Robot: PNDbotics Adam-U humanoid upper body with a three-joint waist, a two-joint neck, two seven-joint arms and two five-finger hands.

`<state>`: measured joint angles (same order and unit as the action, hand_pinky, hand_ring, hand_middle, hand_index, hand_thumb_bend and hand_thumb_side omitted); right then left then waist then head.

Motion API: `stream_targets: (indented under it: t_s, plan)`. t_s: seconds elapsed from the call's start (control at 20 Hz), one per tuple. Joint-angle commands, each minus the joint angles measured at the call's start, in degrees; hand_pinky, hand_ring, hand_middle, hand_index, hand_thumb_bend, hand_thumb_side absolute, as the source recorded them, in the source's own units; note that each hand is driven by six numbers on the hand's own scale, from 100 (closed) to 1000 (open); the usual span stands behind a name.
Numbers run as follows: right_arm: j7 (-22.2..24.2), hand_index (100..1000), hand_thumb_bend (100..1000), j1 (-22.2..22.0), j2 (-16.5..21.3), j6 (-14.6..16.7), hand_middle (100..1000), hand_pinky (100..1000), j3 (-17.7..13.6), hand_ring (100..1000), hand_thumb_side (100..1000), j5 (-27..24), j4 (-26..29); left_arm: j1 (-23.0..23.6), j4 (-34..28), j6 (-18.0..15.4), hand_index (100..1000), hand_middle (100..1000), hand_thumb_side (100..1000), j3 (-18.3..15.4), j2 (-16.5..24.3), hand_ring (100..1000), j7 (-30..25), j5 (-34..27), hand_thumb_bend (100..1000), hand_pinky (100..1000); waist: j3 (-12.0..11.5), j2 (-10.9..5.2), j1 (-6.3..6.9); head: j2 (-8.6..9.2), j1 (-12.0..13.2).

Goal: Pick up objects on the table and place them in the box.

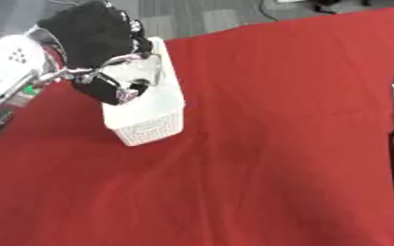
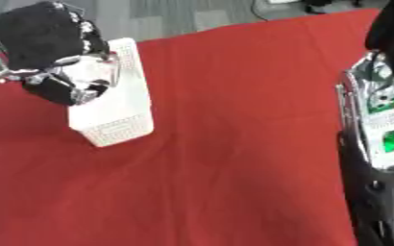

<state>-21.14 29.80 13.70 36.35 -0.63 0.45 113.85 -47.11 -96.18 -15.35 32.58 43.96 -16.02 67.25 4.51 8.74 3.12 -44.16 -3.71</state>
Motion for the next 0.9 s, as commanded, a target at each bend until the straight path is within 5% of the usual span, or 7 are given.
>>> stream_targets:
  t_s: [0.05, 0.4, 0.5, 0.6, 0.65, 0.8, 0.9]
  plan:
    - [0.34, 481, 100, 1.16, 0.1, 0.1, 338, 358, 0.0, 340, 1000, -0.37, 0.74, -0.09, 1.22, -2.43, 141, 100, 539, 0.21, 0.4, 100, -1.05, 2.64, 100, 100, 0.18, -0.59, 0.05, 0.04, 0.55]
    - [0.34, 480, 100, 0.99, 0.22, -0.06, 336, 356, -0.14, 338, 1000, -0.35, 0.74, 0.48, 3.81, -1.61, 178, 100, 474, 0.51, -0.14, 100, -7.6, 6.14, 100, 100, 0.07, -0.69, 0.01, 0.04, 0.59]
    - [0.33, 480, 100, 0.92, 0.31, -0.19, 336, 356, -0.15, 339, 1000, -0.34, 0.74, 0.57, 4.2, -0.94, 290, 232, 387, 0.64, -0.17, 188, -10.96, 6.76, 100, 122, -0.04, -0.77, 0.01, 0.04, 0.55]
    - [0.31, 480, 100, 0.86, 0.38, -0.21, 336, 356, -0.15, 338, 1000, -0.38, 0.74, 0.7, 4.27, -1.24, 546, 527, 475, 0.96, -0.18, 548, -14.18, 7.01, 162, 463, -0.13, -0.85, 0.02, 0.04, 0.52]
    - [0.33, 480, 100, 0.82, 0.41, -0.27, 335, 355, -0.05, 338, 1000, -0.51, 0.74, 0.83, 4.3, -1.89, 654, 648, 593, 1.18, -0.16, 690, -15.66, 7.0, 341, 610, -0.17, -0.89, 0.02, 0.04, 0.5]
    - [0.52, 479, 100, 0.76, 0.46, -0.39, 334, 355, 0.11, 337, 1000, -1.11, 0.74, 0.96, 3.85, -3.65, 798, 876, 870, 1.17, -0.24, 962, -17.96, 6.66, 570, 949, -0.25, -0.93, -0.03, 0.04, 0.47]
    - [0.68, 479, 100, 0.76, 0.46, -0.4, 334, 355, 0.11, 337, 1000, -1.47, 0.74, 0.99, 3.6, -4.27, 836, 949, 943, 1.13, -0.28, 1000, -18.18, 6.24, 634, 1000, -0.25, -0.92, -0.07, 0.04, 0.54]
